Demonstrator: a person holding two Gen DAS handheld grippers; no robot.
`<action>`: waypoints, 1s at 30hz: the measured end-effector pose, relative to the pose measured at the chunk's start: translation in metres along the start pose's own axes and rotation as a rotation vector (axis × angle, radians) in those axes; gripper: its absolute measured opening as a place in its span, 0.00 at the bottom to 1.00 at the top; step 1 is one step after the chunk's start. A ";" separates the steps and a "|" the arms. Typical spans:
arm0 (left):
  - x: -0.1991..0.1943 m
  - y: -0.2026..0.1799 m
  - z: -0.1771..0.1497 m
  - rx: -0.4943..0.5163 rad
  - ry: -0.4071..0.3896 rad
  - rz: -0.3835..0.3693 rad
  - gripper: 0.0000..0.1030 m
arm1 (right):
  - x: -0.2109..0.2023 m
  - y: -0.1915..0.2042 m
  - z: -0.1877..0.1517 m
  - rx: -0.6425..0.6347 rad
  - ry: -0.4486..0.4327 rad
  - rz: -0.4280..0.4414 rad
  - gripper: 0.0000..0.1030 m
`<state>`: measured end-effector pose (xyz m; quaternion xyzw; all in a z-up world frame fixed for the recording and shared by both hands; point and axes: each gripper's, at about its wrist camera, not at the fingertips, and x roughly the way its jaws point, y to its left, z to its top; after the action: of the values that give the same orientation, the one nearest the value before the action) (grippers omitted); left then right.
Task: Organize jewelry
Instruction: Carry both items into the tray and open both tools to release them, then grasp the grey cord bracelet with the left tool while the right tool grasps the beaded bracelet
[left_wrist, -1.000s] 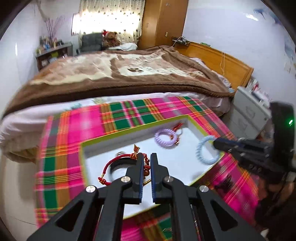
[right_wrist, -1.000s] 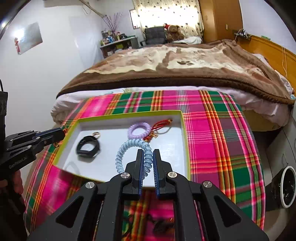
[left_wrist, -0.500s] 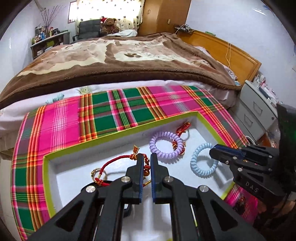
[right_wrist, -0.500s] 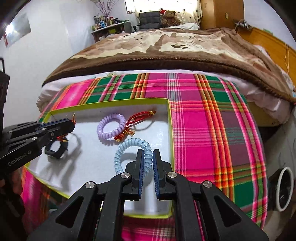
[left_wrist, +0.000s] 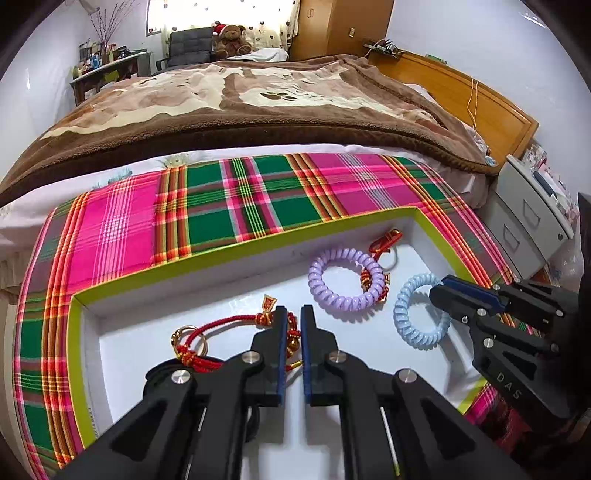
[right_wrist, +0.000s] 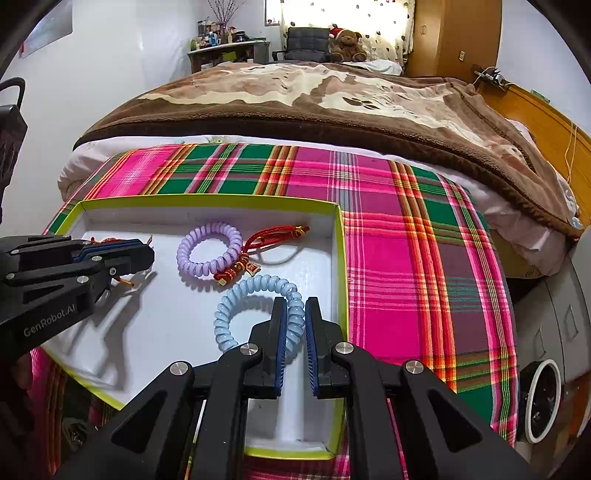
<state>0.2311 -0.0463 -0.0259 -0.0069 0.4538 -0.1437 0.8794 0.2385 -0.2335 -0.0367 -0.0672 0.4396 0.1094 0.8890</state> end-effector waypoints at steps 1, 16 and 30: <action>0.000 0.001 0.000 -0.007 0.001 -0.003 0.07 | 0.000 0.000 0.000 0.001 -0.002 -0.001 0.10; -0.029 -0.001 -0.003 -0.016 -0.042 -0.022 0.38 | -0.024 0.005 -0.003 0.015 -0.062 0.042 0.35; -0.095 0.011 -0.048 -0.097 -0.144 -0.128 0.52 | -0.092 -0.007 -0.037 0.074 -0.180 0.122 0.41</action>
<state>0.1431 -0.0056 0.0202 -0.0888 0.3944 -0.1768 0.8974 0.1576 -0.2604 0.0147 0.0024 0.3650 0.1525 0.9184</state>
